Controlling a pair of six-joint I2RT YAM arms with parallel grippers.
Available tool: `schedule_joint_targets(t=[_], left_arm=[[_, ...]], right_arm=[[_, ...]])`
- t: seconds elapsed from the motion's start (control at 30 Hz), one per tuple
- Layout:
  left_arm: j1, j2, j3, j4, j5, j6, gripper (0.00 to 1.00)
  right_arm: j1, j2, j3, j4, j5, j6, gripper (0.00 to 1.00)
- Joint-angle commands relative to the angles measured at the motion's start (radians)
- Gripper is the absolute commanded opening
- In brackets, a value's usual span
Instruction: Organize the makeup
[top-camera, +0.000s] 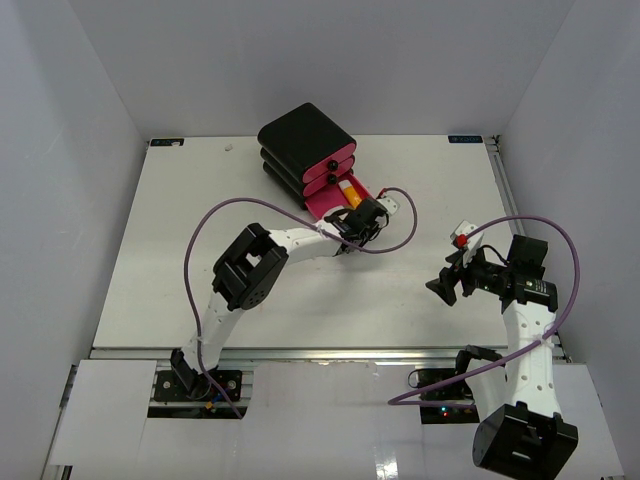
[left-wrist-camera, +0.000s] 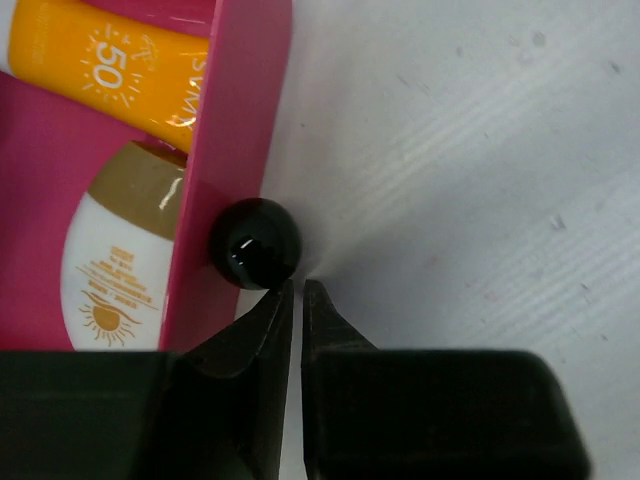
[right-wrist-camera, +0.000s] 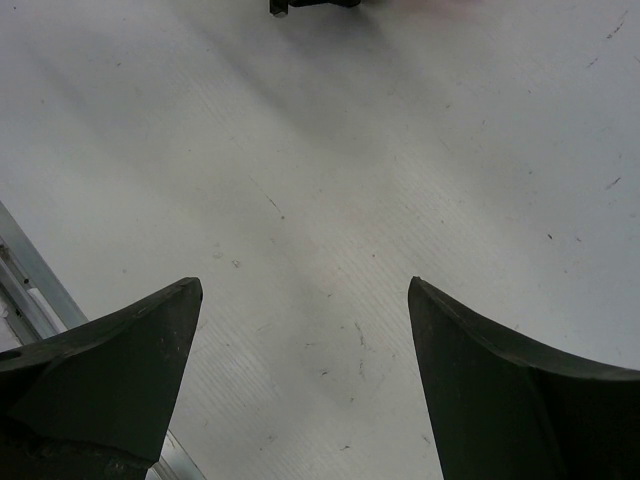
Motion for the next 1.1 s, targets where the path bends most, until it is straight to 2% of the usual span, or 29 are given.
schedule_joint_targets(t=[0.0,0.07,0.13,0.23,0.37,0.6,1.07], left_arm=[[0.043,0.039,0.045,-0.014,-0.1,0.019,0.24],[0.062,0.049,0.063,-0.015,-0.103,0.017,0.31],[0.077,0.051,0.079,-0.019,-0.11,0.014,0.48],[0.092,0.051,0.096,-0.024,-0.119,0.013,0.63],[0.108,0.06,0.123,-0.028,-0.136,0.026,0.76],[0.146,0.087,0.167,-0.042,-0.165,0.047,0.89],[0.176,0.077,0.193,-0.058,-0.162,0.072,0.95]], right_arm=[[-0.009,0.0,0.023,-0.017,-0.034,-0.019,0.9],[-0.012,0.0,0.023,-0.017,-0.034,-0.019,0.9],[-0.012,-0.001,0.023,-0.017,-0.034,-0.02,0.9],[-0.014,0.0,0.023,-0.018,-0.034,-0.021,0.9],[-0.018,0.0,0.023,-0.018,-0.035,-0.019,0.9],[-0.028,0.0,0.023,-0.02,-0.037,-0.022,0.9],[-0.042,-0.001,0.025,-0.027,-0.044,-0.029,0.9]])
